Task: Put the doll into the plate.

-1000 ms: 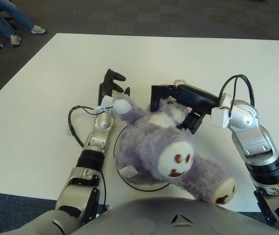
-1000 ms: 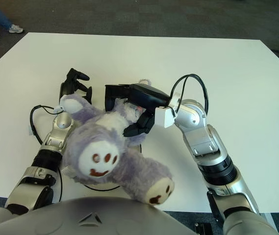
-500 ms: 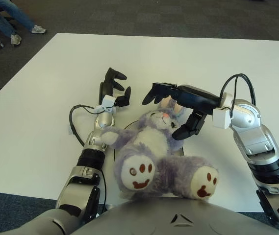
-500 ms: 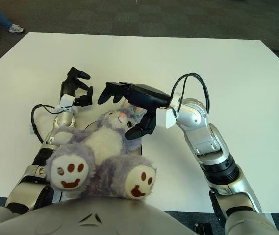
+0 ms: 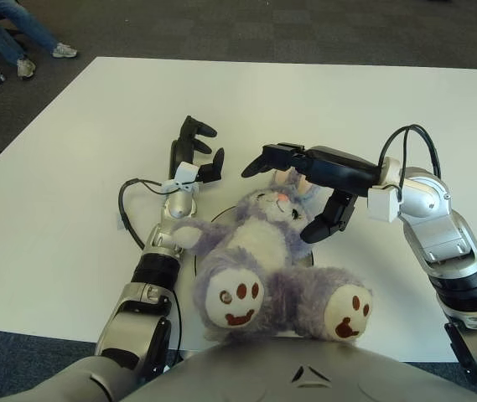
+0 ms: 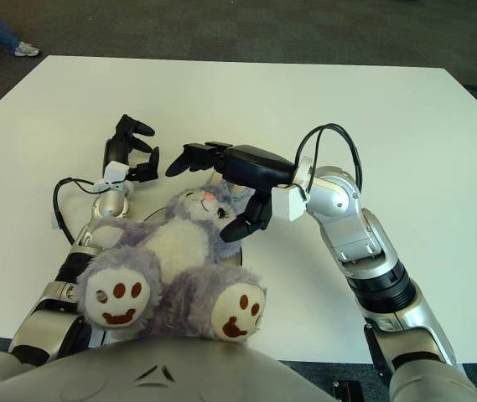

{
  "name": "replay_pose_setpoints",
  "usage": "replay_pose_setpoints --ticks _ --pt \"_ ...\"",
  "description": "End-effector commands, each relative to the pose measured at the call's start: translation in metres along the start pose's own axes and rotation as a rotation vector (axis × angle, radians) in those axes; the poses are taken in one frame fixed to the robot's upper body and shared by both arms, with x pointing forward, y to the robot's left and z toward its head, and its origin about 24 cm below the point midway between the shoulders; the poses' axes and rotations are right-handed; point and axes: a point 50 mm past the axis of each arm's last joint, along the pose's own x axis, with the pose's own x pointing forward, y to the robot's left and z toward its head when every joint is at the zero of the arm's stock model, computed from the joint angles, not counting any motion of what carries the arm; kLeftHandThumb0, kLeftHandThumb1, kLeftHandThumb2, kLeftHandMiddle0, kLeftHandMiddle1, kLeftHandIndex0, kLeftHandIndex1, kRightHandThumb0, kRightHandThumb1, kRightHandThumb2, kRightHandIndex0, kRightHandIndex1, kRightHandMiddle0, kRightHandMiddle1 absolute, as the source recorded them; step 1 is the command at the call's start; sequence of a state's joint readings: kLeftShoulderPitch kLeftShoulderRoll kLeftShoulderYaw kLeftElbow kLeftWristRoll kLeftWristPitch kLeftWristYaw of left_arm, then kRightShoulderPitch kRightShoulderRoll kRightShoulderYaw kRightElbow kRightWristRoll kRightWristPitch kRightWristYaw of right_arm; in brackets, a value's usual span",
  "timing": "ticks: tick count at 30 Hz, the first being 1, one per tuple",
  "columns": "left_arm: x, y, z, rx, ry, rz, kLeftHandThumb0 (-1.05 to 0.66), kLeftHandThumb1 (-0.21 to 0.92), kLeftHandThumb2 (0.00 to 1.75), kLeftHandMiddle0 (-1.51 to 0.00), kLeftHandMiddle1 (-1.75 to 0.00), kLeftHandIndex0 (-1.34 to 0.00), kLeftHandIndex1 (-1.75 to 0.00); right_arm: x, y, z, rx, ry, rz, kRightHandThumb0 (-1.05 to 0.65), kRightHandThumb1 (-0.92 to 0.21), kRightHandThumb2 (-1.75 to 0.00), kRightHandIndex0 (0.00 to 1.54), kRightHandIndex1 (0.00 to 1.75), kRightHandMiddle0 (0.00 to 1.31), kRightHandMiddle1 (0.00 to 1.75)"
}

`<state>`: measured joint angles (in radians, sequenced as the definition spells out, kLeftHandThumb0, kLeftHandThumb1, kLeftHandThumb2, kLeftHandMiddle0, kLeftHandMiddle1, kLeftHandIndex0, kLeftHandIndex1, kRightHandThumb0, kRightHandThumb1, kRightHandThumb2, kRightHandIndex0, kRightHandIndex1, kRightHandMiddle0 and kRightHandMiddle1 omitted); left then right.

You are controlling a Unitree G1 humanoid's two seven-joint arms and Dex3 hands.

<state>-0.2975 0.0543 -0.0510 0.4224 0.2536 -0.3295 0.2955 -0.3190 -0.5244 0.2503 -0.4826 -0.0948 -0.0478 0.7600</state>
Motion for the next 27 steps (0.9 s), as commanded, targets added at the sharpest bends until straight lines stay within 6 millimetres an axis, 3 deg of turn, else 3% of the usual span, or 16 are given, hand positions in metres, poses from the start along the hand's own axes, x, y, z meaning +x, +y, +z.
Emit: replay_pose_setpoints --ticks 1,10,16,20,27 --pt "-0.019 -0.004 -0.022 0.035 0.109 -0.019 -0.01 0.43 1.17 -0.47 -1.75 -0.37 -1.70 -0.003 -0.004 0.000 -0.013 -0.011 -0.004 -0.42 -0.28 -1.02 0.05 0.62 0.00 0.68" --pt "-0.020 -0.004 -0.024 0.050 0.122 -0.003 -0.01 0.45 1.16 -0.49 -1.75 -0.32 -1.72 -0.006 -0.008 0.000 -0.052 0.002 -0.020 -0.44 -0.31 -1.00 0.06 0.57 0.00 0.68" --pt "-0.021 -0.006 -0.018 0.021 0.118 0.007 -0.01 0.49 1.12 -0.46 -1.74 -0.27 -1.74 -0.034 -0.017 -0.018 -0.172 0.117 -0.156 -0.51 -0.36 -0.94 0.04 0.68 0.00 0.79" --pt "-0.022 -0.007 -0.012 -0.011 0.111 0.010 -0.01 0.43 1.19 -0.54 -1.75 -0.30 -1.71 -0.043 -0.026 -0.028 -0.256 0.233 -0.210 -0.44 -0.30 -0.99 0.03 0.72 0.00 0.83" --pt "-0.023 -0.004 -0.009 -0.043 0.121 0.009 -0.01 0.42 1.20 -0.43 -1.75 -0.40 -1.74 -0.053 -0.033 -0.036 -0.292 0.340 -0.325 -0.32 -0.18 -1.10 0.08 0.79 0.00 0.86"
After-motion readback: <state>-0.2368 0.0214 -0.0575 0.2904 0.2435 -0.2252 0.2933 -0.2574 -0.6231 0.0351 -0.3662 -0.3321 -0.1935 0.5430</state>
